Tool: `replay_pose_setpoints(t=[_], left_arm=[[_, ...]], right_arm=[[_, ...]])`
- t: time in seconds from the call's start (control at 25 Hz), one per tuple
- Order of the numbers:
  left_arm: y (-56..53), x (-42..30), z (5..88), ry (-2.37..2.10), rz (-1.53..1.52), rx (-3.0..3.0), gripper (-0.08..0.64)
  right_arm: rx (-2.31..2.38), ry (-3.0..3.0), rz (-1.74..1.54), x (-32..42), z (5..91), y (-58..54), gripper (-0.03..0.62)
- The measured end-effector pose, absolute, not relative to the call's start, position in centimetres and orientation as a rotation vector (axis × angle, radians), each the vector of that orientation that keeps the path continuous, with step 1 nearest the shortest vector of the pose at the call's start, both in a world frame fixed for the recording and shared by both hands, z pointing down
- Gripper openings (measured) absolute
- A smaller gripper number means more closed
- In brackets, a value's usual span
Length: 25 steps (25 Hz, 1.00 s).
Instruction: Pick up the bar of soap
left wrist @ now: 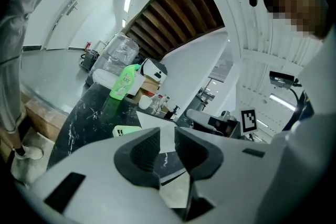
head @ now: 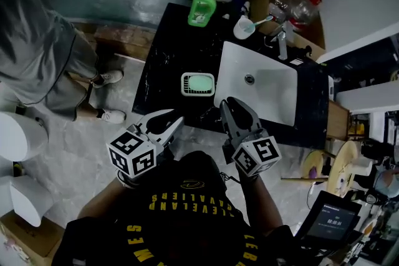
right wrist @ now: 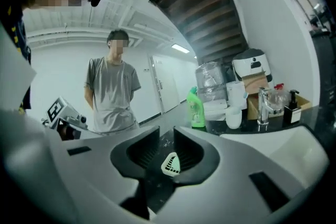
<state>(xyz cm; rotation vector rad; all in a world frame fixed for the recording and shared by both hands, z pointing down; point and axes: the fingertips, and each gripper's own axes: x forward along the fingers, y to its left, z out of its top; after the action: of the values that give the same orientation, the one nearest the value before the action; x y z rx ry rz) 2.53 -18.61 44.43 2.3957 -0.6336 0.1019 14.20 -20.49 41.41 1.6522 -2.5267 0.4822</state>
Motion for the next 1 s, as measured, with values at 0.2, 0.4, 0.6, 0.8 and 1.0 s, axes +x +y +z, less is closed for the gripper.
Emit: replay_pose_setpoints(t=[0.2, 0.4, 0.6, 0.8, 1.0], left_arm=[[-19.8, 2.4, 45.1, -0.685, 0.102, 2.359, 0.095], [-21.0, 2.6, 44.6, -0.764, 0.066, 2.325, 0.095], [-22.2, 2.1, 45.1, -0.829, 0.039, 2.281, 0.095], [-22.7, 1.4, 46.1, -0.869, -0.006, 2.233, 0.095], [-23.2, 1.2, 46.7, -0.882, -0.020, 2.215, 0.095]], right_arm=[[1.414, -2.450, 0.407, 14.0, 43.7, -23.6, 0.153], [1.171, -2.354, 0.271, 13.5, 46.0, -25.7, 0.155], [0.820, -2.241, 0.139, 11.5, 49.7, -26.6, 0.167], [0.564, -2.096, 0.014, 10.7, 53.1, -27.2, 0.197], [0.381, -1.992, 0.004, 10.7, 55.7, -27.8, 0.250]])
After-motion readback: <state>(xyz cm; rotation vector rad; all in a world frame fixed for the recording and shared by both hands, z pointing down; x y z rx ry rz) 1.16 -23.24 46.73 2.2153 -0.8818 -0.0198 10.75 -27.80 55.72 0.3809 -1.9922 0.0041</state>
